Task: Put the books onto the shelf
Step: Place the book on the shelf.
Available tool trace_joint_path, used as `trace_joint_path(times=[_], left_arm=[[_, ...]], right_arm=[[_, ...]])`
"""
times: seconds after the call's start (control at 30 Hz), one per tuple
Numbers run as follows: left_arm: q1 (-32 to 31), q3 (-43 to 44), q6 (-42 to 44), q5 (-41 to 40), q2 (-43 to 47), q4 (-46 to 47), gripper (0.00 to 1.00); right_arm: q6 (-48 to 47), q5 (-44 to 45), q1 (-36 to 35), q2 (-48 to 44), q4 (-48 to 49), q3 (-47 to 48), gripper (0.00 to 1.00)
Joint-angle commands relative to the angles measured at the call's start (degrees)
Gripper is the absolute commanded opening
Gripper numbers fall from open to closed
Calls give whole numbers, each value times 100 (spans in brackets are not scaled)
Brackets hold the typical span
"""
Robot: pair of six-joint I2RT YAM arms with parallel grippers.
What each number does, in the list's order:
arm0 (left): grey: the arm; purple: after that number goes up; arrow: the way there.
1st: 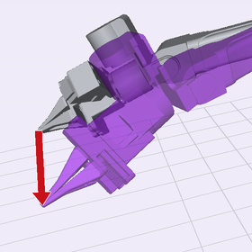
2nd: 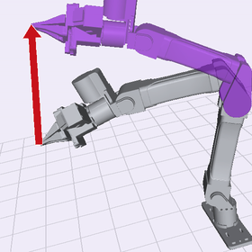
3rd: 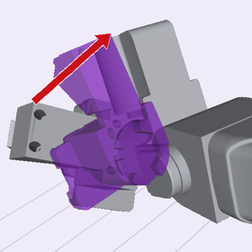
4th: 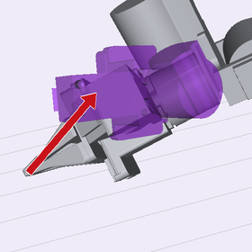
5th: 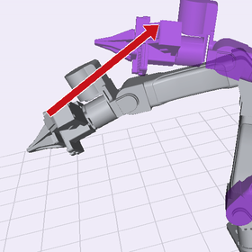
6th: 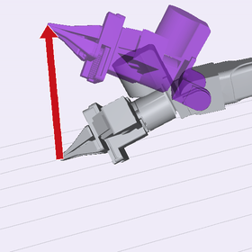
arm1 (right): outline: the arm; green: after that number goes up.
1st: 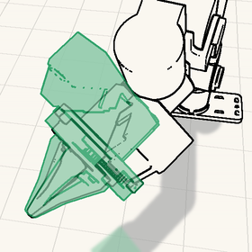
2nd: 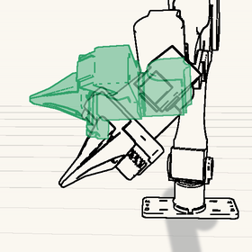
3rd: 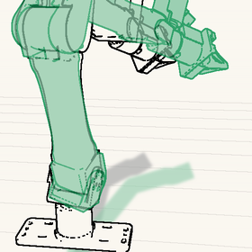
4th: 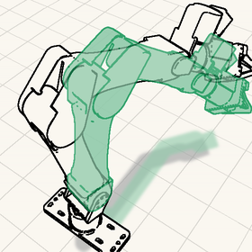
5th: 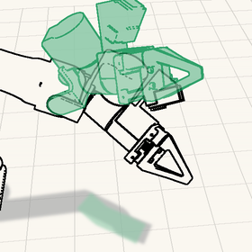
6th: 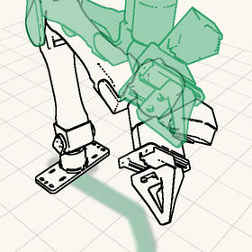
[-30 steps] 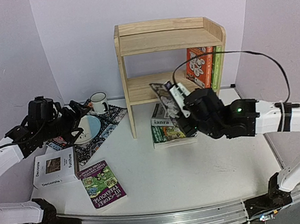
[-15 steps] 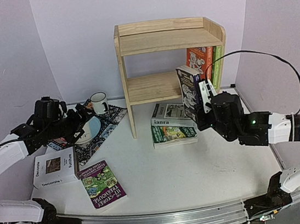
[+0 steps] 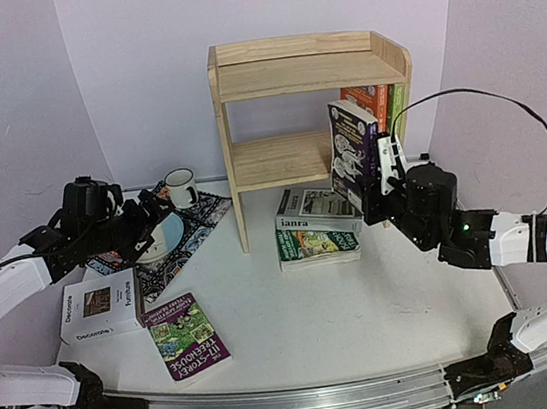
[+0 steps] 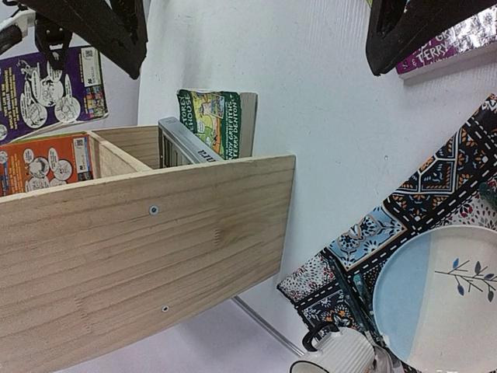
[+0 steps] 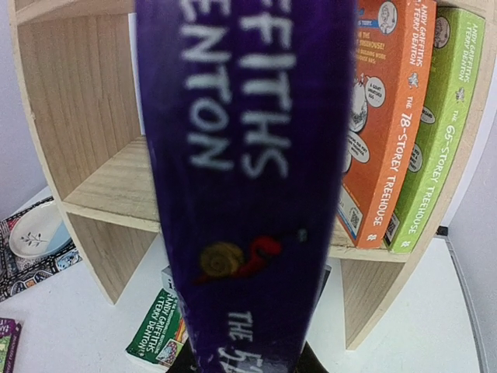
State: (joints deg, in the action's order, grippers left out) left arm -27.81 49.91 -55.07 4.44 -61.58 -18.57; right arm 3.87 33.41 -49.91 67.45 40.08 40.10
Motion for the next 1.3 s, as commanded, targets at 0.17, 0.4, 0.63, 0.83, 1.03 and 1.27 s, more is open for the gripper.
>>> trace_joint_path(times=[0.17,0.4,0.63,0.83,1.03,1.27], left_arm=[[4,162,-31,12,-17,91,100],[3,130,-83,-61,54,90,100],[6,60,-96,-74,105,91,100],[5,88,-109,-54,93,91,100],[3,139,-92,-48,58,93,100],[1,163,-92,-3,-13,100,100]], right_arm=[[118,-286,369,238,1146,489,0],[155,-394,487,400,1337,648,0],[19,-448,488,348,1427,693,0],[-176,-511,490,377,1616,695,0],[-342,-518,487,432,1946,600,0],[-665,-462,487,566,2381,465,0]])
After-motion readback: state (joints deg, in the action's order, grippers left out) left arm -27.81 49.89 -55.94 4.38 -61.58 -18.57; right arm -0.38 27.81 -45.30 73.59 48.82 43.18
